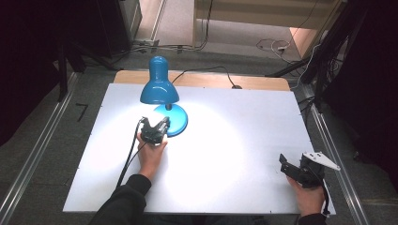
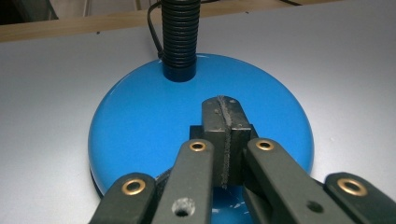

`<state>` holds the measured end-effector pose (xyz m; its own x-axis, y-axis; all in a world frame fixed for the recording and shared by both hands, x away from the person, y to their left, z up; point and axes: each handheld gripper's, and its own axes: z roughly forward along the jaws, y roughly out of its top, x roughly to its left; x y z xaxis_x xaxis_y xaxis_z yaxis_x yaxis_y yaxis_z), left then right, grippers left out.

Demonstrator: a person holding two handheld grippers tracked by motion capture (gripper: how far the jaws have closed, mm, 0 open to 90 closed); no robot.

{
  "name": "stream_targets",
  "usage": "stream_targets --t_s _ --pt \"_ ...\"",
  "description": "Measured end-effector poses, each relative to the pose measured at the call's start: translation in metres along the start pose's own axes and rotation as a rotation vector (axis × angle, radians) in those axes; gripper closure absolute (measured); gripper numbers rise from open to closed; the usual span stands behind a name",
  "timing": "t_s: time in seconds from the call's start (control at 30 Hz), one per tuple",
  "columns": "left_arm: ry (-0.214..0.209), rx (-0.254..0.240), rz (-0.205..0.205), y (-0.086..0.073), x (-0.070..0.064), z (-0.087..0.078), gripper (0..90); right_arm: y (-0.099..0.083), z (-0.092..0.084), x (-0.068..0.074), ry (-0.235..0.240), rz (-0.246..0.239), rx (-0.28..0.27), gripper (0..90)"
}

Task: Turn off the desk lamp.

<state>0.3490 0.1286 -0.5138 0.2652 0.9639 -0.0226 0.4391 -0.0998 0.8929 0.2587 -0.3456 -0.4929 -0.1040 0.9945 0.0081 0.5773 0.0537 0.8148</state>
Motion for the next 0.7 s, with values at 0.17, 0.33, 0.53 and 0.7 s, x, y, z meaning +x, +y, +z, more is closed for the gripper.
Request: stream_targets --t_s 0.17,0.33,0.53,0.7 --pt "0.027 -0.001 0.022 0.0000 -0.0034 0.0011 90.0 0.0001 -0.0002 0.0009 -0.001 0.002 0.002 14.6" --pt "0.040 0.009 0.041 0.0001 -0.0053 0.0015 90.0 0.0001 -0.0003 0.0008 -0.001 -0.001 -0.001 14.7" --pt "0.011 0.006 0.013 0.0003 -0.0011 0.0008 90.0 0.0000 -0.0002 -0.0001 0.000 0.000 -0.002 14.7" --pt "-0.010 0.002 0.014 0.0004 -0.0002 -0.0002 90.0 0.0003 -0.0001 -0.0007 0.001 0.002 -0.003 14.7"
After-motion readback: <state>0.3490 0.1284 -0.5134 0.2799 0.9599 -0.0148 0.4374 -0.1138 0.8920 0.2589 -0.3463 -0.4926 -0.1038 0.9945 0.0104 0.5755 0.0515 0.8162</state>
